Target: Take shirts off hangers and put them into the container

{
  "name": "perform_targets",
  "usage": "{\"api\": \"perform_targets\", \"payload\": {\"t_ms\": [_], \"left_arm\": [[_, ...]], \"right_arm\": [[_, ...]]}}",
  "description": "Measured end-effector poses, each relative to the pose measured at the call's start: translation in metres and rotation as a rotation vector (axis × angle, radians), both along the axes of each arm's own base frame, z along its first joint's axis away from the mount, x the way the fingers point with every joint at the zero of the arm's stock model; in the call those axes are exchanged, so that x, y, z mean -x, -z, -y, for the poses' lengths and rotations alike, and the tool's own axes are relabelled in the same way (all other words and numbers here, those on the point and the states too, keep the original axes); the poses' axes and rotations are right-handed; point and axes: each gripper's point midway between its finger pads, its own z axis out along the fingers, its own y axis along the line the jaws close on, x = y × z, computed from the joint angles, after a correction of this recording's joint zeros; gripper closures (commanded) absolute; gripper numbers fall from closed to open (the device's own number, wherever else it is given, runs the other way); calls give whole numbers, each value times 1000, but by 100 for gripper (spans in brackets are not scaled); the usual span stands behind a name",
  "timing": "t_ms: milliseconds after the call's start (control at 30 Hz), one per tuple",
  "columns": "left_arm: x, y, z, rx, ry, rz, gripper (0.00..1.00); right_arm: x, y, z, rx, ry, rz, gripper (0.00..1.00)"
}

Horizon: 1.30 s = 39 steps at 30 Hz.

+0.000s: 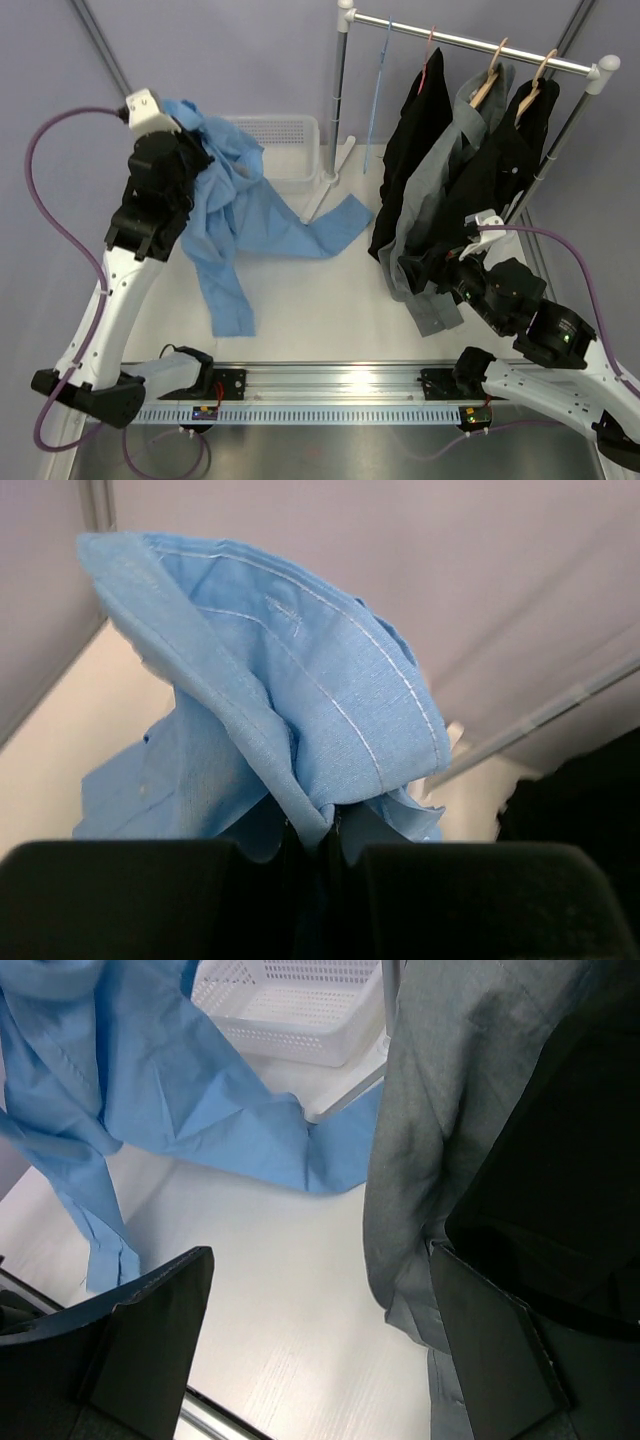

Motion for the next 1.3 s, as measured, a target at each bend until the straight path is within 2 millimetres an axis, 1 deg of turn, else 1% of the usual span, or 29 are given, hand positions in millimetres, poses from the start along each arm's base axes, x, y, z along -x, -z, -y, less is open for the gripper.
{"api": "perform_targets", "payload": {"t_ms": [100, 133, 200, 267, 333, 433, 533, 667, 733, 767, 867, 900, 967, 1033, 1133, 1233, 1267, 1300], "left_arm": [[-19, -58, 3, -20, 2, 109, 100], [-23, -70, 4, -29, 4, 140, 100], [-41, -104, 8, -43, 2, 217, 100], [-58, -124, 11, -60, 5, 274, 100], [-75, -137, 14, -72, 8, 327, 100], [-105, -143, 19, -92, 20, 386, 100], [-136, -140, 23, -109, 28, 433, 100], [-173, -131, 25, -124, 34, 483, 100], [-190, -122, 26, -130, 33, 488, 100], [-198, -115, 26, -133, 30, 486, 100], [-223, -87, 25, -144, 23, 451, 100], [-232, -77, 24, -147, 20, 436, 100], [-250, -49, 21, -159, 15, 389, 100], [-270, -5, 20, -174, 13, 316, 100], [-286, 65, 19, -198, 22, 188, 100], [-287, 147, 19, -220, 40, 20, 100], [-285, 171, 19, -224, 45, -35, 100], [-284, 190, 19, -222, 49, -81, 100]], "right_arm": [[-1, -8, 1, 0, -1, 18, 0], [-1, -10, 0, 1, -2, 22, 1], [-3, -13, -1, 8, -3, 29, 1], [-4, -13, -2, 21, -5, 31, 0], [-6, -13, -4, 36, -7, 32, 1], [-7, -11, -5, 58, -10, 34, 0], [-9, -10, -4, 74, -5, 39, 1], [-10, -13, -3, 77, 1, 54, 1], [-11, -15, -3, 74, 2, 62, 0], [-11, -15, -3, 74, 2, 65, 1], [-12, -15, -4, 77, 2, 68, 1], [-12, -13, -4, 81, 2, 66, 0], [-13, -10, -4, 89, 4, 63, 1], [-13, -6, -4, 98, 7, 58, 1], [-15, -1, -4, 112, 11, 50, 1], [-17, 4, -6, 132, 15, 43, 1], [-18, 6, -7, 137, 15, 41, 1], [-19, 7, -8, 141, 15, 40, 1]]}}
